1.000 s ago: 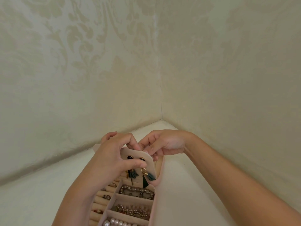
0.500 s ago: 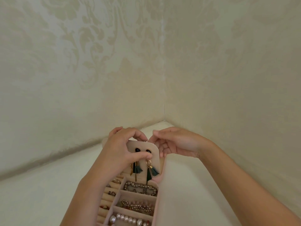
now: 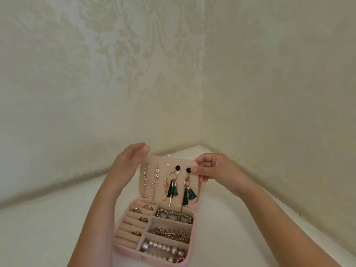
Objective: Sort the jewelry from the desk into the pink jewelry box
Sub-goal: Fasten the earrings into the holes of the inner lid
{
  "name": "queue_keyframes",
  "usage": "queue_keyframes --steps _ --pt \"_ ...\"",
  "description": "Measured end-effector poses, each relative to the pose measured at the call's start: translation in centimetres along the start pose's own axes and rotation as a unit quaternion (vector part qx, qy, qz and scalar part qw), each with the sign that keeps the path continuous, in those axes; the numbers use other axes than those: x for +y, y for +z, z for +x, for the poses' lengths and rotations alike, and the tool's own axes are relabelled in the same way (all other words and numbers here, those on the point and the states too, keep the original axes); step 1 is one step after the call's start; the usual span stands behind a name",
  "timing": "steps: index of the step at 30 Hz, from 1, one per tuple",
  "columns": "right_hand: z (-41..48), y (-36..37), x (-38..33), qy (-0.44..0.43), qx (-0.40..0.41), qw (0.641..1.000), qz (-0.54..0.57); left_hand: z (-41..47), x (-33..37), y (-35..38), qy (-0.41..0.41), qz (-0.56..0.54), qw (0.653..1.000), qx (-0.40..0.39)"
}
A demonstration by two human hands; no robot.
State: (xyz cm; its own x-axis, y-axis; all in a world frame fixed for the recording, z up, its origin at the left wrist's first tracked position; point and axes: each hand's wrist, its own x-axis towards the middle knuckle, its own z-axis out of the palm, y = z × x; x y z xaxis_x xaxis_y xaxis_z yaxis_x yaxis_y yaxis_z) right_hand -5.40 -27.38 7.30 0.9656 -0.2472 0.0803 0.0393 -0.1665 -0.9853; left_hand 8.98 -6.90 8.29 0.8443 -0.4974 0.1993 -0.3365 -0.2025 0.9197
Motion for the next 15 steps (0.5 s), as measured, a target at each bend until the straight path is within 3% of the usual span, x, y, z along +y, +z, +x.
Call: queue_keyframes --steps 3,8,12,15 --pt "0.1 -0.2 0.1 0.011 -0.005 1.0 0.012 0.6 -1.6 0.1 -0.07 -0.038 0.995 -0.054" --pt "0.7 -1.3 -0.7 0.027 -0.029 0.999 0.022 0.7 -1.7 -0.2 -0.075 -0.145 0.983 -0.089" --pt "3.4 -2.5 -0.2 0.047 0.031 0.992 -0.11 0.9 -2.4 -1.7 -0.064 -0.184 0.969 -0.153" --pt "5.8 -2.4 1.0 0.099 -0.008 0.965 -0.244 1.0 -3.0 -2.6 -0.05 -0.191 0.962 -0.19"
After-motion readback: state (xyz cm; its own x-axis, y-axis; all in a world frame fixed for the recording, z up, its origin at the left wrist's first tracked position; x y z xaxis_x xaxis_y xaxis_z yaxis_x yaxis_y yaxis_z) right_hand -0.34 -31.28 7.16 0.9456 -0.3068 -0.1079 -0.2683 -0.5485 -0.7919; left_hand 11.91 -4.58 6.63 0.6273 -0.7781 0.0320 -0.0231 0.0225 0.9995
